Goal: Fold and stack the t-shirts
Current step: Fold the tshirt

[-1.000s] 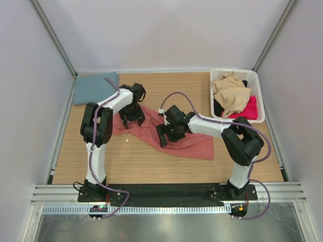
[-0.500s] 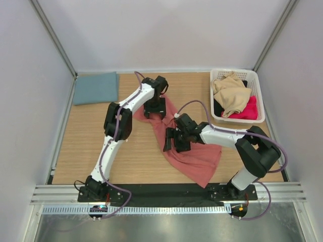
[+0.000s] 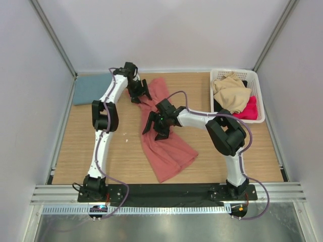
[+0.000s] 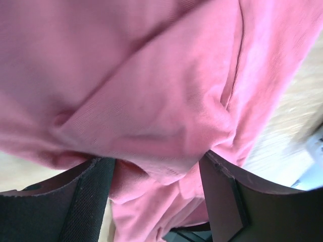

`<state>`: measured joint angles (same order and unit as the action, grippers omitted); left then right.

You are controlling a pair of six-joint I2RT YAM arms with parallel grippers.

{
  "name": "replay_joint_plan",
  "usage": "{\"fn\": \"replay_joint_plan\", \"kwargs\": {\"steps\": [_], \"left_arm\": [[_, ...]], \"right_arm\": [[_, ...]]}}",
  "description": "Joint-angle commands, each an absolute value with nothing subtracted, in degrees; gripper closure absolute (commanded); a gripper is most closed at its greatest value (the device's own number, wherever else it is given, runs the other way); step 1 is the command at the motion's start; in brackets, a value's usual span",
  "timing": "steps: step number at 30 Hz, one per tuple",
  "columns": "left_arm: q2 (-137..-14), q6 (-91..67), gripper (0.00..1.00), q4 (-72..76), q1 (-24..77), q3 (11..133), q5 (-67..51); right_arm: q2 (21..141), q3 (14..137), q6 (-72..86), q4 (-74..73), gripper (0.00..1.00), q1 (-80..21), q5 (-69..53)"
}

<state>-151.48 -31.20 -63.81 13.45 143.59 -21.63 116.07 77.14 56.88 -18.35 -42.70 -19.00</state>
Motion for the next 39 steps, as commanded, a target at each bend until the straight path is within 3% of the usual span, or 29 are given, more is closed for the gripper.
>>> {"fn": "replay_joint_plan", "kwargs": {"steps": [1, 10, 17, 23, 34, 39], "left_arm": [[-155.83, -24.7, 0.31, -56.16, 10.73, 143.26, -21.7], [-143.18, -30.05, 0.29, -53.44, 12.04, 140.54, -21.53], [-132.47, -30.77, 0.28, -57.64, 13.88, 135.88, -18.02], [-121.57, -27.95, 0.29, -63.8, 14.15, 130.53, -11.0], [-78.98, -34.61, 0.3, -55.03, 16.35, 82.32, -8.88], [-66.29, -37.09, 0.3, -55.19, 17.31, 68.48, -9.23]], "right_arm": [[118.48, 81.02, 59.25, -20.91, 0.17, -43.51, -18.64], [109.7, 77.53, 42.55, -31.81, 0.15, -43.51, -8.63], [104.51, 71.81, 35.08, -31.55, 0.15, -43.51, -8.97], [100.99, 76.79, 29.45, -37.08, 0.15, -43.5, -0.29], [118.37, 104.48, 25.49, -45.88, 0.15, -43.33, 13.27], [131.18, 121.44, 24.26, -48.95, 0.15, -43.24, 15.03]]}}
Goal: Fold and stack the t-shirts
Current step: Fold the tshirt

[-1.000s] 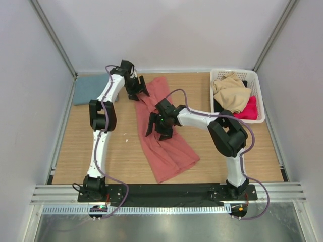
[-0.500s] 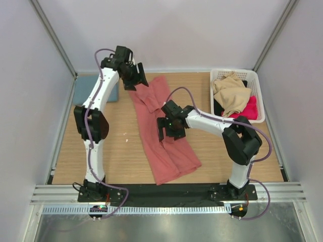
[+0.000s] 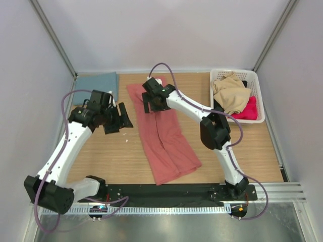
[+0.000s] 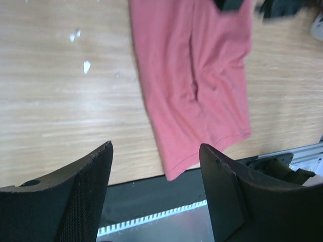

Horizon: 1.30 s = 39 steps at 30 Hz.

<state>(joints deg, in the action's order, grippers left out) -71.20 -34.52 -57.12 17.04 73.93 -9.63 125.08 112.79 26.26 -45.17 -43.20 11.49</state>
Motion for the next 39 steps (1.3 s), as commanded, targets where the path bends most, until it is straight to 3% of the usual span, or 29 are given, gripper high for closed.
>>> {"fn": "replay_joint_plan", "kwargs": {"steps": [1, 5, 13, 22, 30, 39], "left_arm": [[-64.53, -37.18, 0.3, -55.63, 17.31, 66.64, -9.14], [-56.45, -35.78, 0.3, -56.69, 17.32, 61.18, -7.48], [-52.65, -32.7, 0.3, -60.73, 21.26, 58.54, -1.94], [-54.66, -33.4, 0.28, -60.99, 22.76, 56.86, -3.61], [-60.11, -36.56, 0.28, -56.88, 22.76, 55.2, -8.78], [-64.33, -47.71, 0.36, -47.03, 25.92, 45.1, -16.0]], "right_arm": [[133.22, 123.99, 24.08, -49.74, 0.15, -43.16, 16.42], [139.21, 131.47, 23.73, -50.27, 0.15, -43.16, 18.8], [143.86, 127.17, 23.64, -43.86, 0.22, -43.16, 21.88], [159.34, 148.36, 35.41, -41.6, 0.25, -40.43, 16.71], [149.87, 145.02, 32.18, -36.73, 0.21, -39.81, 11.43], [123.86, 129.83, 20.4, -46.82, 0.14, -39.46, 7.65]]}}
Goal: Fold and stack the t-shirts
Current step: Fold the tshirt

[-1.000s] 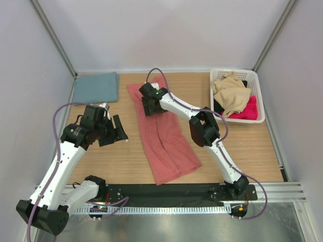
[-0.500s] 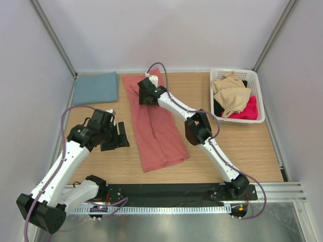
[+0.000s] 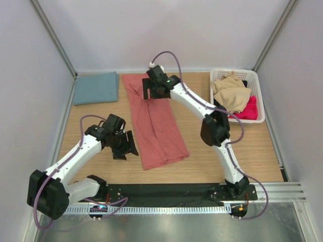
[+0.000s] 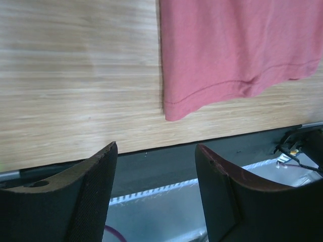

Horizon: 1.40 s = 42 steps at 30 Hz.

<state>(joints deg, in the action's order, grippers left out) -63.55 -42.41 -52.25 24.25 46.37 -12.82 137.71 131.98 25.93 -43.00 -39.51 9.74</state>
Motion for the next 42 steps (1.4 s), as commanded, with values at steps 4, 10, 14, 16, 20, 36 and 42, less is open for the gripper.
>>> {"fn": "replay_joint_plan", "kwargs": {"steps": [4, 10, 14, 16, 20, 36, 42], "left_arm": [[-67.14, -51.84, 0.39, -45.36, 28.82, 42.03, -16.78], [-66.97, -59.05, 0.42, -37.09, 30.94, 35.96, -19.25], [-66.8, -62.75, 0.42, -33.58, 32.08, 32.61, -20.03], [-66.88, -64.16, 0.42, -31.73, 32.43, 31.38, -20.39], [-68.2, -65.91, 0.43, -29.88, 33.13, 30.94, -18.72], [-74.35, -69.96, 0.48, -28.92, 36.65, 29.27, -13.54], [-74.36, -70.14, 0.48, -30.06, 36.74, 29.79, -10.73]], "right_arm": [[111.13, 107.15, 19.52, -47.73, 0.15, -38.32, 3.45], [89.32, 71.26, 19.86, -38.67, 0.17, -33.32, -6.85], [79.83, 58.12, 21.0, -35.78, 0.2, -28.4, -13.0], [77.62, 53.19, 21.27, -34.9, 0.2, -26.37, -15.64], [75.85, 48.26, 22.32, -33.75, 0.24, -23.65, -18.98], [82.0, 42.63, 23.64, -28.66, 0.33, -22.24, -26.19], [85.25, 40.96, 25.22, -26.02, 0.41, -22.24, -27.16]]}}
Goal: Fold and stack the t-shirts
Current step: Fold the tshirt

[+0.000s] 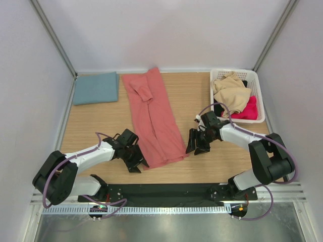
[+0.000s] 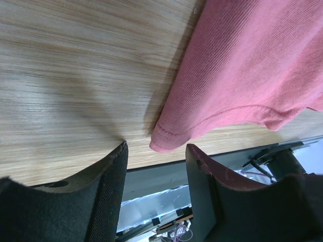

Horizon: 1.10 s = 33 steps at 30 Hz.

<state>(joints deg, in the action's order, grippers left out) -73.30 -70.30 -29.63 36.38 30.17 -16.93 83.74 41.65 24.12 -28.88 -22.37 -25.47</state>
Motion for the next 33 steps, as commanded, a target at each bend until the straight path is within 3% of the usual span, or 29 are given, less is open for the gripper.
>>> {"fn": "replay_joint_plan", "kwargs": {"steps": [1, 14, 22, 33], "left_arm": [[-74.09, -70.14, 0.48, -30.58, 36.74, 29.71, -10.37], [-76.82, -67.59, 0.58, -31.38, 36.74, 32.87, -7.65], [-77.78, -66.01, 0.52, -30.77, 36.65, 33.93, -7.99], [-79.19, -66.54, 0.75, -27.51, 36.74, 31.37, -10.9]], "right_arm": [[85.69, 40.96, 25.14, -25.67, 0.41, -22.24, -26.9], [88.68, 42.27, 24.43, -25.75, 0.42, -22.24, -25.93], [88.94, 42.19, 23.99, -26.37, 0.41, -22.24, -25.93], [90.35, 41.22, 23.82, -24.96, 0.42, -22.32, -27.86]]}}
